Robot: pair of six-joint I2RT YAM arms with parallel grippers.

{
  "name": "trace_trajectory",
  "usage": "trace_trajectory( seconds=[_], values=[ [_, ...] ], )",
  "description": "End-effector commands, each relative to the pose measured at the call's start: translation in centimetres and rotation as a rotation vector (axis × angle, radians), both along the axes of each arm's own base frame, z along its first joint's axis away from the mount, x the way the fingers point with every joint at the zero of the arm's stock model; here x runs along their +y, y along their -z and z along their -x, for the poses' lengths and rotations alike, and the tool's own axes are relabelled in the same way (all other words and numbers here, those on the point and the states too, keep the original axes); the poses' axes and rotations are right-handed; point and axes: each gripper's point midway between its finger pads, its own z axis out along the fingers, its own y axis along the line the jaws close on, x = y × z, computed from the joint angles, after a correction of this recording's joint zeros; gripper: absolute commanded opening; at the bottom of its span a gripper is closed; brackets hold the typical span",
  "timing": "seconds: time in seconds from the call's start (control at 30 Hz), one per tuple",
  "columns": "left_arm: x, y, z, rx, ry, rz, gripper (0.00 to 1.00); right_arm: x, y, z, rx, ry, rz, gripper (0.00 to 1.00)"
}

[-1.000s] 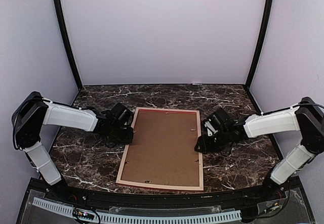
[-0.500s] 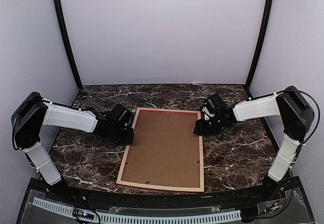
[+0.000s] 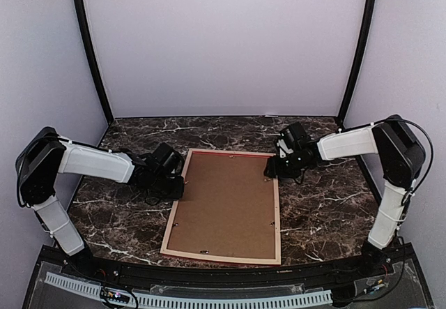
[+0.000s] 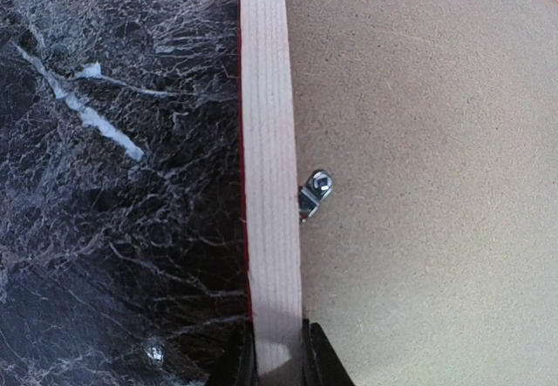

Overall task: Put the photo into the frame
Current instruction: Press the fastener onto the backboard.

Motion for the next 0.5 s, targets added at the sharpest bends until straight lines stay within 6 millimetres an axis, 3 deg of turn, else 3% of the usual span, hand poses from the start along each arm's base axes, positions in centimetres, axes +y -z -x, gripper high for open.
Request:
trace_trajectory(
  seconds=[0.0, 0.47],
  values=[
    [-0.7, 1.0, 1.8, 0.080, 0.046, 0.010, 0.12, 0.2, 0.2, -1.3, -0.017, 0.014, 0.006, 0.62],
    [-1.0, 0.8, 1.5, 0.078, 0.053, 0.008, 0.11, -0.4, 1.5, -0.4, 0.001, -0.048, 0.067, 0.58]
  ],
)
